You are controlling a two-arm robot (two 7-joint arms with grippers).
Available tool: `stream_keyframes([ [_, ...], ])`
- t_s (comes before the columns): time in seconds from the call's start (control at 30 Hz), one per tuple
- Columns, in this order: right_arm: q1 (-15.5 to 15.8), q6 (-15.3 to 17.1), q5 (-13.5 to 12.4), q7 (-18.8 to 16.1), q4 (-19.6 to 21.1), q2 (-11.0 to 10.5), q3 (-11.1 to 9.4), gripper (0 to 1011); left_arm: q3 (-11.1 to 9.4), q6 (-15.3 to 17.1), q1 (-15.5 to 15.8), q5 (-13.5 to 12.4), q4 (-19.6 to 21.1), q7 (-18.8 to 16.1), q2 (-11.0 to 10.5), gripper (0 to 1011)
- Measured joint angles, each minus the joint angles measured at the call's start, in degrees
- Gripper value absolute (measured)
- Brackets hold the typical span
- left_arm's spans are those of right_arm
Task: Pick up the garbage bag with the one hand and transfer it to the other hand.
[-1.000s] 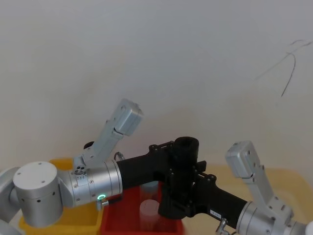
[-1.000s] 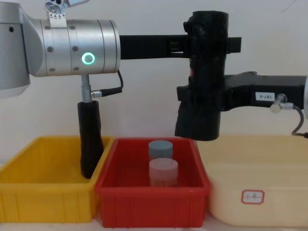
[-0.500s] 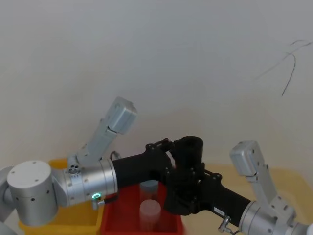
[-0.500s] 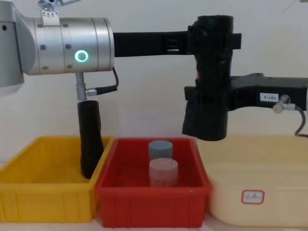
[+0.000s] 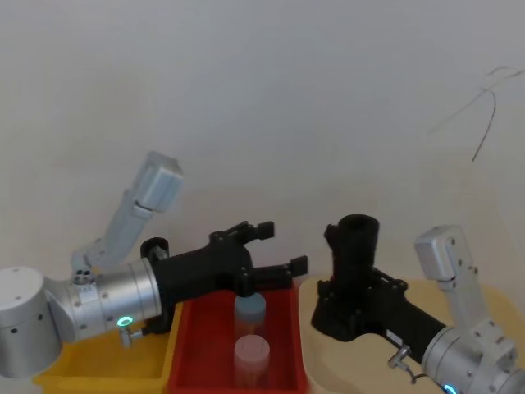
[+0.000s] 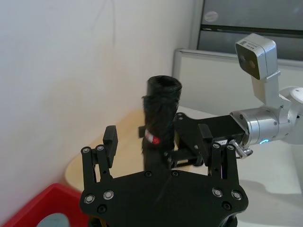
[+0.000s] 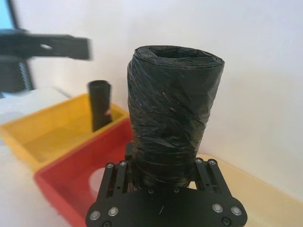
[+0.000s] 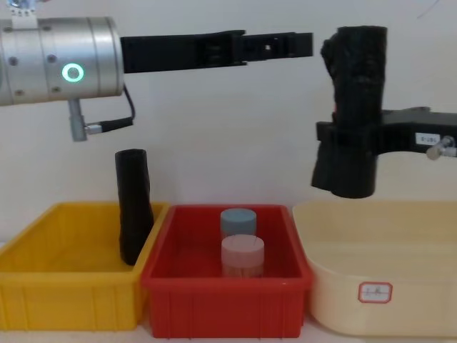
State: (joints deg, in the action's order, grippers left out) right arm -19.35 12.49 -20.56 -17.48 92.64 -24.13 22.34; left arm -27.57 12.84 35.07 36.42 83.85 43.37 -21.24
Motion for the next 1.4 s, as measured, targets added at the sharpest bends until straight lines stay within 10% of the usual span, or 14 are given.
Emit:
stream_keyframes([
  [0.5, 0.55, 1.16, 2.61, 7.42, -2.14, 1.2, -3.66, 600, 3.34, 0.02, -2.8, 0.42, 1.48, -7.52, -1.83, 1001],
  [1.0, 0.54, 1.57, 3.95, 10.31, -3.87, 1.65, -5.23, 1001, 5.14, -0.45, -5.36, -2.5, 2.11, -18.58, -1.8, 1001],
  [1.4, 0.58, 1.61, 4.32, 10.42, -4.16, 1.67, -5.47, 1001, 5.81, -0.68, -6.22, -3.96, 1.81, -22.75, -1.52, 1001],
])
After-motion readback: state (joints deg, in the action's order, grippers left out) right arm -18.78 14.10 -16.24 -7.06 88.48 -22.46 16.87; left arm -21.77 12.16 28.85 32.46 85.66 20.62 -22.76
